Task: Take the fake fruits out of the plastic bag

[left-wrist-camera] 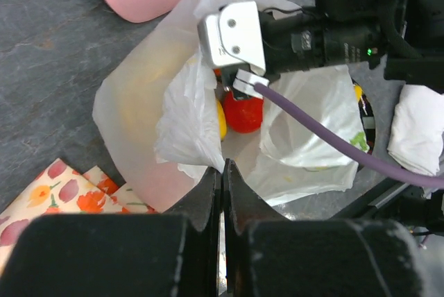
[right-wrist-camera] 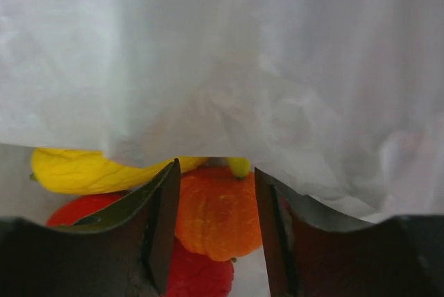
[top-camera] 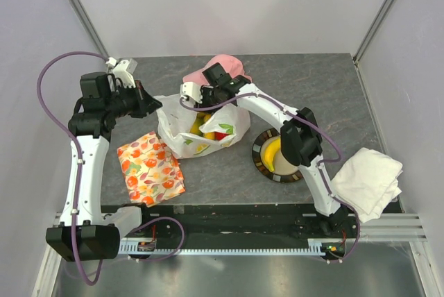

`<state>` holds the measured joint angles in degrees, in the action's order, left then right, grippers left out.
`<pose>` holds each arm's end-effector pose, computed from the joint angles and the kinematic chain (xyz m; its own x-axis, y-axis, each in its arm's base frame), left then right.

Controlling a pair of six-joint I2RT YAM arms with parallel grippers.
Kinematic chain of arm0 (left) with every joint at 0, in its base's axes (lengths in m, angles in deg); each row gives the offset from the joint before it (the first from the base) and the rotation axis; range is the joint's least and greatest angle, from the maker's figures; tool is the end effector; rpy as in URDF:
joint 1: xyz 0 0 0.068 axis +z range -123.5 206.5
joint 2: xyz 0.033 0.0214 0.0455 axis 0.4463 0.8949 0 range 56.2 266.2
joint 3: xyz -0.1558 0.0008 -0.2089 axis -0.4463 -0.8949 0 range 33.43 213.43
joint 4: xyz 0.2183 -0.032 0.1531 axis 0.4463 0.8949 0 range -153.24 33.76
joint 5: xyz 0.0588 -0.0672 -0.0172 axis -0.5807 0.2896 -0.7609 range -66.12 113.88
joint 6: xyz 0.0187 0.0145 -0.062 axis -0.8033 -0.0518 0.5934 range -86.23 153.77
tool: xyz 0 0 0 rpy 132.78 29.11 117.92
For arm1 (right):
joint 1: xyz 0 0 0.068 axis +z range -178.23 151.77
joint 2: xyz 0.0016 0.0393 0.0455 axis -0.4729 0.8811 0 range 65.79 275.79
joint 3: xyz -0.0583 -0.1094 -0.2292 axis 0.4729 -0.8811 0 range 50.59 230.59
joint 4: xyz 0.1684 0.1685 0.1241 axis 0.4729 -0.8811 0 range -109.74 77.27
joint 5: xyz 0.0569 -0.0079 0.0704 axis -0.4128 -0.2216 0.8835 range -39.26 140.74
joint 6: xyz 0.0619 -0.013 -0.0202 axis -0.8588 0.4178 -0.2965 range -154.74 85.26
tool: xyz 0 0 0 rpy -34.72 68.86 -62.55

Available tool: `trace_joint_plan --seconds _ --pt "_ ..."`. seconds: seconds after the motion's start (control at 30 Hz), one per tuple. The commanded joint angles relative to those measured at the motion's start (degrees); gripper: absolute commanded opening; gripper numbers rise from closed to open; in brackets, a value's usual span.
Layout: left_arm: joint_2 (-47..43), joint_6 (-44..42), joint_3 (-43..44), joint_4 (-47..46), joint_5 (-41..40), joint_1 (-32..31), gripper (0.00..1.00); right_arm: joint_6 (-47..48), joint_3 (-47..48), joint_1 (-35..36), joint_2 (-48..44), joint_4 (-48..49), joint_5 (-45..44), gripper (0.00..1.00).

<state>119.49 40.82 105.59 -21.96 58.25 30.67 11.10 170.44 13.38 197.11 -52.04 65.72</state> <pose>0.2479 -0.0117 0.3733 -0.5813 -0.1439 -0.8008 0.3468 0.8466 -0.4038 0.3830 0.3583 0.2140 0.1443 -0.7987 -0.5842 -0.9476 0.0586 -0.3141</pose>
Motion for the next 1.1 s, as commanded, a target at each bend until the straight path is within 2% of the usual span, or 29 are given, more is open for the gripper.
trace_joint_plan --seconds 0.0,0.37,0.6,0.7,0.8,0.87,0.9,1.0,1.07 --pt "0.26 0.42 1.14 -2.25 5.18 0.23 0.01 2.58 4.6 -0.12 2.88 1.78 -1.54 0.57" --pt "1.05 0.33 1.49 -1.73 5.44 0.23 0.02 2.76 8.47 -1.0 7.45 1.17 -1.19 0.6" --pt "1.58 0.33 1.31 -1.73 5.44 0.14 0.02 3.2 9.26 -1.53 9.38 0.81 -0.48 0.56" --pt "1.84 0.25 1.32 -1.73 5.44 0.23 0.02 3.64 10.4 -1.79 10.61 0.9 -0.48 0.47" --pt "1.93 0.25 1.14 -1.73 5.36 0.23 0.01 3.02 11.19 -1.88 10.97 1.95 -0.66 0.31" --pt "2.28 0.25 1.23 -1.64 5.18 0.23 0.02 2.5 10.93 -1.97 10.01 2.31 0.04 0.27" --pt "2.37 0.16 1.23 -1.73 5.09 0.14 0.02 2.32 10.58 -2.05 9.39 2.31 0.39 0.21" --pt "2.63 0.59 1.14 -2.34 5.09 0.23 0.01 1.44 6.64 -2.05 4.57 3.36 2.15 0.12" --pt "2.72 1.12 0.79 -3.48 5.09 0.23 0.01 1.09 2.17 -1.97 -0.44 4.59 3.81 0.11"
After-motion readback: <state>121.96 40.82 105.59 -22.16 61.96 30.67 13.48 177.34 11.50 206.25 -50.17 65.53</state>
